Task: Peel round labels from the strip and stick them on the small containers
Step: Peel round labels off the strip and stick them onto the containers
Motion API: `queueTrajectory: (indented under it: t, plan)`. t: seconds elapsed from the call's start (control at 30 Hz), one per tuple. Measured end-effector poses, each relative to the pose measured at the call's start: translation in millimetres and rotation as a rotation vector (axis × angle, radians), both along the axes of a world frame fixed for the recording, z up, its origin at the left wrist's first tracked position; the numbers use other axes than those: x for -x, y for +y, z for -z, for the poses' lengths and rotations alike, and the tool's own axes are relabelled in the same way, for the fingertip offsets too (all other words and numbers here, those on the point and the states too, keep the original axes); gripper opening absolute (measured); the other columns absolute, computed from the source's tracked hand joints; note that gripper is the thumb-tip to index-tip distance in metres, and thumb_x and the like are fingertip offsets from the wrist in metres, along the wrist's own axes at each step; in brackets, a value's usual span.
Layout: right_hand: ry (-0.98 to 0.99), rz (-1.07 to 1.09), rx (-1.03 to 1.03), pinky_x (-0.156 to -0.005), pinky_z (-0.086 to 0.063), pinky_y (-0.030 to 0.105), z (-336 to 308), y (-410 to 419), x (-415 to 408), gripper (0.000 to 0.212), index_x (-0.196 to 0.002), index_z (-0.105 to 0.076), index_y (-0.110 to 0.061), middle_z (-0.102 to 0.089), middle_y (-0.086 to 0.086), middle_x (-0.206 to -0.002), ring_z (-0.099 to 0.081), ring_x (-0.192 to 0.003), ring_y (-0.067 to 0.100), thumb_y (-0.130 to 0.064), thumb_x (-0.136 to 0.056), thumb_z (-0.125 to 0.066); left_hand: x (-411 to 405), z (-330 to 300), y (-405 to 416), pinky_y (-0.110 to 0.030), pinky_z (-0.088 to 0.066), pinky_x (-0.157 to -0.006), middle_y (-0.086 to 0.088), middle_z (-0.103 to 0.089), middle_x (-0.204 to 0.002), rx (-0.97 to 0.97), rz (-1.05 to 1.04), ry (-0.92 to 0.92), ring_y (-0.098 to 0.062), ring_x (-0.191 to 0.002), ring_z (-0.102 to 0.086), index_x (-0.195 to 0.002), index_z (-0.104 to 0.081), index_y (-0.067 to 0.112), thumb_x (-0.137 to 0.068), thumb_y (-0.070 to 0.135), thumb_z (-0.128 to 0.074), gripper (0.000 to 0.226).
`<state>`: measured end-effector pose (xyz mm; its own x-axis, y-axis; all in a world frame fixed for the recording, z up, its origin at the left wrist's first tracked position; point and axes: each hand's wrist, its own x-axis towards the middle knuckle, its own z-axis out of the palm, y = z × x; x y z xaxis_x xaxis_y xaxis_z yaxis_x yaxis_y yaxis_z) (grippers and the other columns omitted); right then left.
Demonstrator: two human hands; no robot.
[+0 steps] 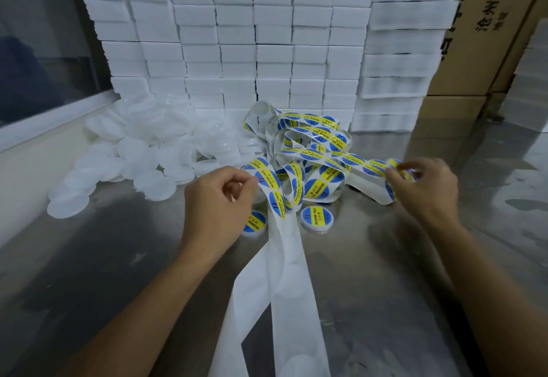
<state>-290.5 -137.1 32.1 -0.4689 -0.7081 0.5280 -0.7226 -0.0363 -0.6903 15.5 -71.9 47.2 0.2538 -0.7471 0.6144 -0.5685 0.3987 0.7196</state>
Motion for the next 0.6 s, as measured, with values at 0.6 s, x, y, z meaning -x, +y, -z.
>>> queueTrajectory:
  t: [0.6]
  plan:
    - [0.068, -0.412, 0.093, -0.073, -0.049, 0.021, -10.8, 31.4, -86.6, 0.014, -0.102, -0.067, -0.020, -0.069, -0.011, -0.083, -0.063, -0.079, 0.005, -0.017, -0.089, -0.062, -5.3, 15.8, -9.0, -0.034, -0.037, -0.085, 0.001, -0.055, -0.103, -0.102, -0.122, -0.388, -0.024, -0.100, -0.052, -0.079, -0.074, 0.023, -0.082, 0.032, -0.072, 0.010]
